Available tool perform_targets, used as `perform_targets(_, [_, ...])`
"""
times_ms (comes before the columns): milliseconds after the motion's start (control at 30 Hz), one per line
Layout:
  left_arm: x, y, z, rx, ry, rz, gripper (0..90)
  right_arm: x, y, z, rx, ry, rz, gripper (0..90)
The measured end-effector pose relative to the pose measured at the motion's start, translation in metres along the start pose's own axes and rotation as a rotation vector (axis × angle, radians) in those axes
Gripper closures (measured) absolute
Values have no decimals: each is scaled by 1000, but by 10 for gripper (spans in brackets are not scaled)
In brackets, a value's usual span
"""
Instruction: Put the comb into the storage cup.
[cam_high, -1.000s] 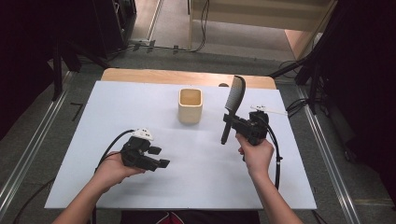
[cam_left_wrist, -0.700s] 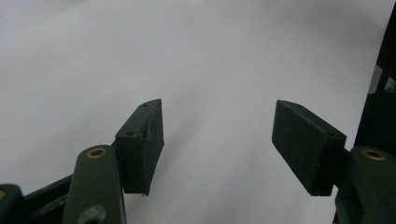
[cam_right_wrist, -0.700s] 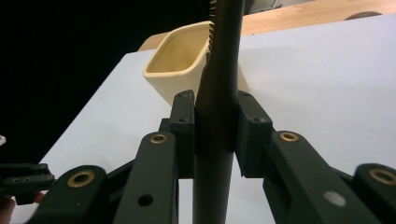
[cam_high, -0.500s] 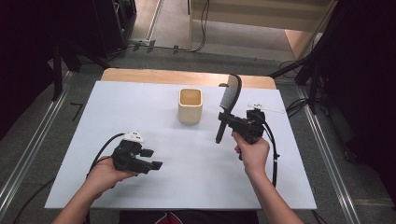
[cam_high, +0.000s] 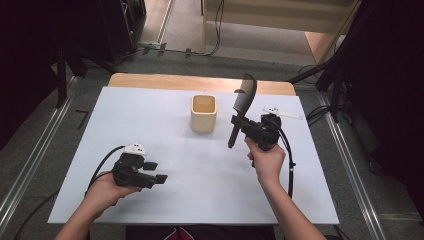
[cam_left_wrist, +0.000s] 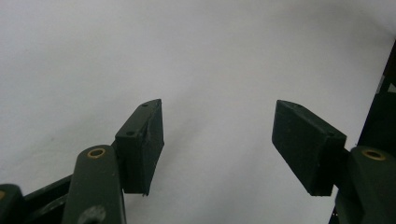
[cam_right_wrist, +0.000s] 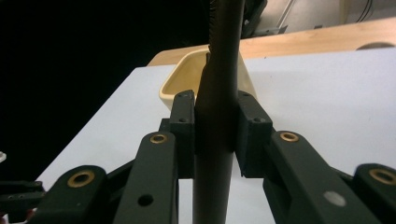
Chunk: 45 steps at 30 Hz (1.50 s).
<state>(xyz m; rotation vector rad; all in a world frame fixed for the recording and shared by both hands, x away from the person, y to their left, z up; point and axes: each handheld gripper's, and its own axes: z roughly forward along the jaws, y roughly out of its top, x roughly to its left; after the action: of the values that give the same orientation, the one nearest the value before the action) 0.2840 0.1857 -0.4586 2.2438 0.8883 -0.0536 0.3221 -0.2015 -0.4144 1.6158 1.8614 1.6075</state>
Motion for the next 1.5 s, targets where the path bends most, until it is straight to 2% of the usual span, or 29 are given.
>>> perform_targets(167, [1,-1,0,-1,-3,1,350,5,3,2,-18,-13,-34,700])
perform_targets(367, [3,-3,-2,-5,8,-11,351,6,8,7,-21,-20,-33,700])
perform_targets(633, [3,-1,-3,-20,1,-28,351,10,15,13,-29,-15,-38,700])
perform_targets(867, [3,-1,-3,-15,2,-25,350,16,27,19,-35,-6,-45,700])
perform_targets(1033, [5,-2,-3,-18,9,-42,350,21,36,22,-48,2,-41,700])
perform_targets(1500, [5,-1,-3,-14,12,-39,350,29,64,25,-76,-13,-57,700])
